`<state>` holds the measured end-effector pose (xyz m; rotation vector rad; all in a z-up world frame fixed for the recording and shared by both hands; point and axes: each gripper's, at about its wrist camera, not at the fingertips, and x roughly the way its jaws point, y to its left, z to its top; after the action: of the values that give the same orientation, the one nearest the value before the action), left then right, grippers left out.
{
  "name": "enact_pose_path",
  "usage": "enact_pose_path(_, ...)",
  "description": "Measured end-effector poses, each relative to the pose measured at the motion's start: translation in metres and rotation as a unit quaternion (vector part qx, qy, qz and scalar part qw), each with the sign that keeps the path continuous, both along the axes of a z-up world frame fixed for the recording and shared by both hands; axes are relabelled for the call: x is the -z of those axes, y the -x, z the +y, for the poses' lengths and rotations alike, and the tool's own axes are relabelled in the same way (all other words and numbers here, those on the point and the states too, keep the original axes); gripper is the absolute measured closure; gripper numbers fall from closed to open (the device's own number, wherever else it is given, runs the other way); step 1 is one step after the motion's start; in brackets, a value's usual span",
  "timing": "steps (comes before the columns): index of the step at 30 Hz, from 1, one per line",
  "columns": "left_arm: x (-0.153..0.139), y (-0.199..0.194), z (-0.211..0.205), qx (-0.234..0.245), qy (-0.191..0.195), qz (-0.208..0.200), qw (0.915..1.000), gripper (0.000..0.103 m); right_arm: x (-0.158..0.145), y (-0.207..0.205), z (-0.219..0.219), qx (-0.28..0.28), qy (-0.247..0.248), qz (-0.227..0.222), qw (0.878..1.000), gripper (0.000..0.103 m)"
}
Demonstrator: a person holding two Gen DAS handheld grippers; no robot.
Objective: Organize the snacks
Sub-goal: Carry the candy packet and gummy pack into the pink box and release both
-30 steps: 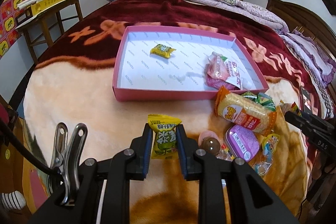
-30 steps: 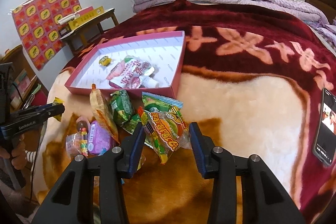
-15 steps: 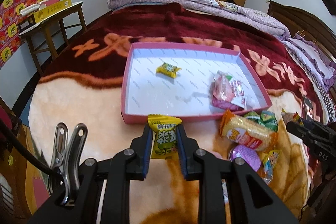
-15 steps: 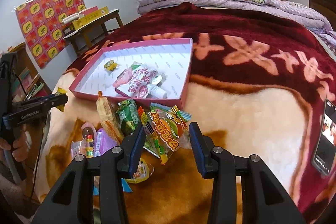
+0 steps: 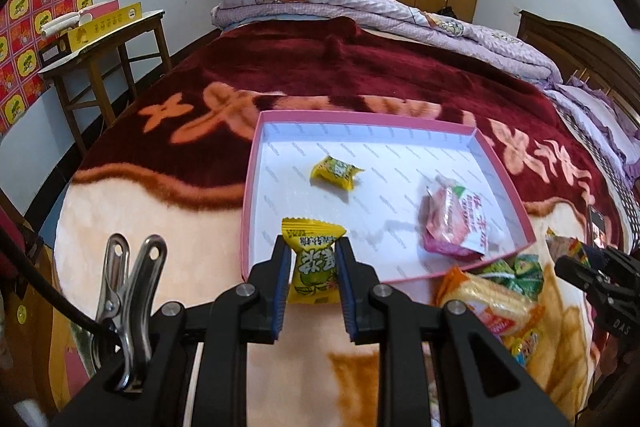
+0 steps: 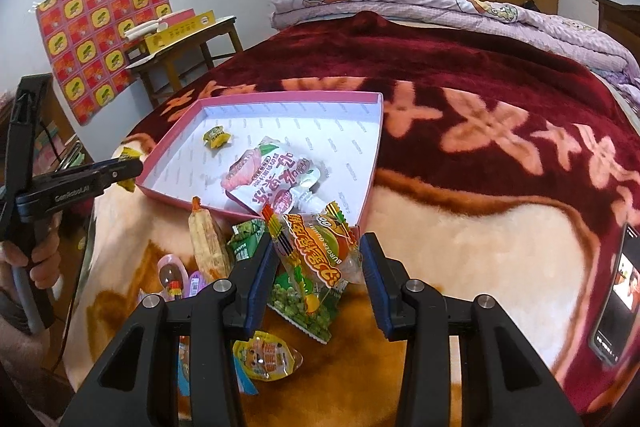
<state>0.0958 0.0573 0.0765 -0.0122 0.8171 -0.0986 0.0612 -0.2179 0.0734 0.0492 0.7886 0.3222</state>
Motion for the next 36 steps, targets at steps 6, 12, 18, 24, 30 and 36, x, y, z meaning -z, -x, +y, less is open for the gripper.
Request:
enact_pose_path(6, 0.009, -0.014, 0.002, -0.003, -0.001, 0.011, 0.9999, 0.079, -0.001, -0.007, 0.002, -0.001, -0.002, 0.0, 1.0, 0.06)
enact_pose_path(12, 0.021, -0.023, -0.001, 0.0, -0.002, 0.023, 0.9997, 0.079, -0.005, -0.02, 0.006, -0.001, -0.004, -0.004, 1.0, 0.06)
enact_pose_path(18, 0.022, -0.029, -0.006, 0.007, -0.005, 0.022, 0.9997, 0.079, -0.009, -0.035, 0.01, 0.002, -0.002, -0.008, 1.0, 0.06)
enact_pose_path(24, 0.023, -0.036, -0.008, 0.01, -0.003, 0.02, 0.9997, 0.079, -0.009, -0.052, 0.012, 0.009, 0.0, -0.01, 1.0, 0.06)
enact_pose_path(30, 0.027, -0.046, -0.01, 0.008, -0.006, 0.024, 0.9997, 0.079, -0.006, -0.074, 0.016, 0.015, 0.002, -0.008, 1.0, 0.06)
enact_pose_path(36, 0.036, -0.056, -0.01, 0.005, -0.008, 0.033, 0.9994, 0.079, -0.001, -0.092, 0.022, 0.017, 0.01, -0.008, 1.0, 0.06)
